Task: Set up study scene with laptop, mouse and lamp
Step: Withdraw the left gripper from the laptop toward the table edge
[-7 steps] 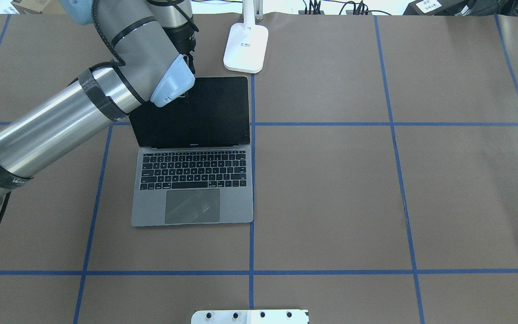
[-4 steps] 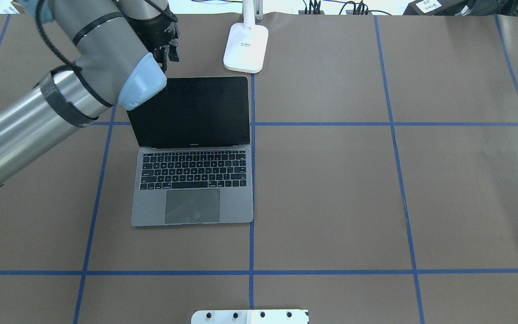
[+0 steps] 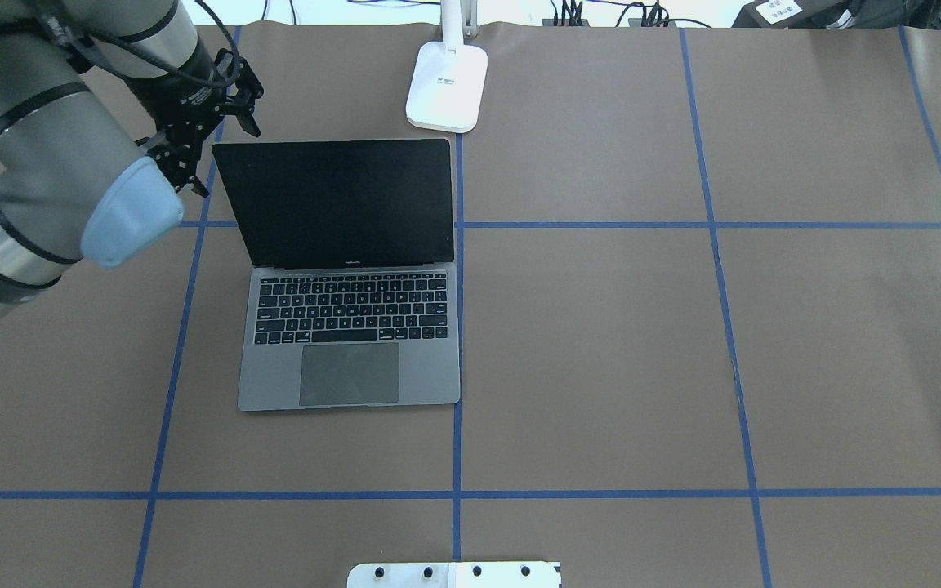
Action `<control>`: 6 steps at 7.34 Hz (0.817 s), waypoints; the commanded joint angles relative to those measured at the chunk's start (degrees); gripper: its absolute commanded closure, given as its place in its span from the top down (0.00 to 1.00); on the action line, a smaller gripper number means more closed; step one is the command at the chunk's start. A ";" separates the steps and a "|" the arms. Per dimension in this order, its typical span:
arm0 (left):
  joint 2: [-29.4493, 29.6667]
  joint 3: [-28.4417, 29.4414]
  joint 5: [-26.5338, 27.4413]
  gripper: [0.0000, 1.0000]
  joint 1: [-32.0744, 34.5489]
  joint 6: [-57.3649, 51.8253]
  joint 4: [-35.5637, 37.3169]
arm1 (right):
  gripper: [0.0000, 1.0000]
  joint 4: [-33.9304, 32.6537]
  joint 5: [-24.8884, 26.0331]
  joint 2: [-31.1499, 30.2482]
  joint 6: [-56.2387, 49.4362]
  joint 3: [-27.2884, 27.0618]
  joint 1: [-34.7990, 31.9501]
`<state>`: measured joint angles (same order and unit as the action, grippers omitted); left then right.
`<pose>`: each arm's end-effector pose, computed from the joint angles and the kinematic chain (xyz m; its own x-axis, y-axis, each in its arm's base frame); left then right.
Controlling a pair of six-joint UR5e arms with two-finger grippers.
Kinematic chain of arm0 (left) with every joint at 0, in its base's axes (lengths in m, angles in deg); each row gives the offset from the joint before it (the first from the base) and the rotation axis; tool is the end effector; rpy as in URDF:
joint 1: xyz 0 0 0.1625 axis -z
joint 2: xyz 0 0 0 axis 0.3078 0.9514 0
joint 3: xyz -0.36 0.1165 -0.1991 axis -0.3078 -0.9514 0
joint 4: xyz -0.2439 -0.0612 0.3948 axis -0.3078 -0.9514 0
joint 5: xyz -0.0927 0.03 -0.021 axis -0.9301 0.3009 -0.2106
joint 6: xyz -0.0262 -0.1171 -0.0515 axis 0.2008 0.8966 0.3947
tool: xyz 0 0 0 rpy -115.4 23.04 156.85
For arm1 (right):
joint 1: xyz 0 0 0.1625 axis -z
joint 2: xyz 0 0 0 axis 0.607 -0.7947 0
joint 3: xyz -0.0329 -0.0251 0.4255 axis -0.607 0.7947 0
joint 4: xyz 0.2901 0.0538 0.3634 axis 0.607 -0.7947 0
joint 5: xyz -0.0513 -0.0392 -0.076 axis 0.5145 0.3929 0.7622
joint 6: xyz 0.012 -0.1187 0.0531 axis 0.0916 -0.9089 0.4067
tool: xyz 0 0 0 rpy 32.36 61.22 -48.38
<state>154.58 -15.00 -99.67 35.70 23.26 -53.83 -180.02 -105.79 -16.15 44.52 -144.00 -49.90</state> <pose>0.3534 -0.5831 0.1965 0.3988 -0.8170 -0.4164 0.5914 0.5762 -0.5642 0.0045 -0.4669 0.6473 0.5806 0.0841 0.8098 0.0035 0.9944 -0.1057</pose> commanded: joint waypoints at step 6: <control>-12.11 -9.52 0.43 1.00 0.51 -43.32 -0.44 | 1.00 -1.00 -7.68 -15.85 -38.35 6.10 1.04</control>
<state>143.54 -24.52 -99.23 36.15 -13.75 -54.20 -180.89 -111.65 -30.43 10.05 -139.07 -49.52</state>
